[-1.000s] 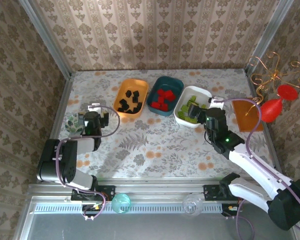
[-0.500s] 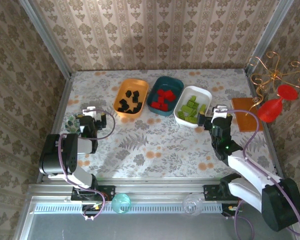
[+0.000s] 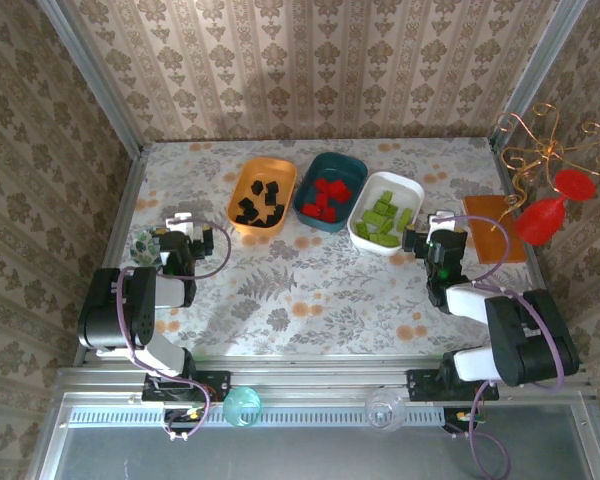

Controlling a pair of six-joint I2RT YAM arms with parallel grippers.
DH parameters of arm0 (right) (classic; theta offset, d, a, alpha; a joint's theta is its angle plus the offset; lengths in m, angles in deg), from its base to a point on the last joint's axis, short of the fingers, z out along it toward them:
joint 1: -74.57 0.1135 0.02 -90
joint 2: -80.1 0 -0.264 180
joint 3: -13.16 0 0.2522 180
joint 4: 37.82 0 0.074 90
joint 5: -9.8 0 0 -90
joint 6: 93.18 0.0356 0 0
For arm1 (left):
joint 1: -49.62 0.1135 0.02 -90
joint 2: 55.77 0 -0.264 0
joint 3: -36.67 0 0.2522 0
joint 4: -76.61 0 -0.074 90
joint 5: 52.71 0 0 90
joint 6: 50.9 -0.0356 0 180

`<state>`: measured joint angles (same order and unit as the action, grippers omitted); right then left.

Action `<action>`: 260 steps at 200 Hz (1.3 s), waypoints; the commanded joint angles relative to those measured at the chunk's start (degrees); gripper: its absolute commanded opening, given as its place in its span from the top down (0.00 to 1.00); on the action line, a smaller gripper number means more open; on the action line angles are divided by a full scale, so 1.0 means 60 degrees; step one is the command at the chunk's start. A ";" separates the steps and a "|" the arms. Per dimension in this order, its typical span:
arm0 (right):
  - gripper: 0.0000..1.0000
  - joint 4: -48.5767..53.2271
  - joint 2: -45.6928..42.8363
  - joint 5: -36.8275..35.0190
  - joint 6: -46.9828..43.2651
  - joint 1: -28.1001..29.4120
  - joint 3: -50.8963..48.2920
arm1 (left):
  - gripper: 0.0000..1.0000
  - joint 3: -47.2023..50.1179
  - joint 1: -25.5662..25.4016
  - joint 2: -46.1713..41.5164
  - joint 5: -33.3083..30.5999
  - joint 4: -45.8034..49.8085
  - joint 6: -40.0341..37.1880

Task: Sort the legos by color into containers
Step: Reset both arms

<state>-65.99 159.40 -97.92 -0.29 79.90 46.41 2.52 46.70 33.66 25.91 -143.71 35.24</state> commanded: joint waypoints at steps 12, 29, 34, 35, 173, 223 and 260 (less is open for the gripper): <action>0.00 -0.2298 0.1594 0.0434 -0.0249 -0.0169 0.0281 | 0.00 -0.0150 -0.0026 0.0009 -0.0023 -0.0286 0.0161; 0.00 -0.1446 0.1377 0.0606 0.0018 -0.0336 0.0500 | 0.00 -0.0159 -0.0026 0.0007 -0.0026 -0.0259 0.0160; 0.00 -0.1640 0.1443 0.0530 0.0100 -0.0384 0.0474 | 0.00 -0.0150 -0.0026 0.0010 -0.0020 -0.0277 0.0160; 0.00 -0.1640 0.1437 0.0489 0.0116 -0.0394 0.0474 | 0.00 -0.0149 -0.0026 0.0009 -0.0022 -0.0267 0.0160; 0.00 -0.1550 0.1358 0.0359 0.0250 -0.0448 0.0429 | 0.00 -0.0163 -0.0025 0.0008 -0.0013 -0.0261 0.0160; 0.00 -0.1539 0.1362 0.0352 0.0250 -0.0448 0.0429 | 0.00 -0.0148 -0.0030 0.0011 -0.0036 -0.0278 0.0145; 0.00 -0.1544 0.1364 0.0349 0.0250 -0.0448 0.0427 | 0.00 -0.0075 -0.0275 0.0073 -0.0338 -0.0510 -0.0060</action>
<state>-73.66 167.12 -95.77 0.24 77.40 48.33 2.52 45.87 33.66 25.17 -144.17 35.22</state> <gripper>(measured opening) 0.999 0.999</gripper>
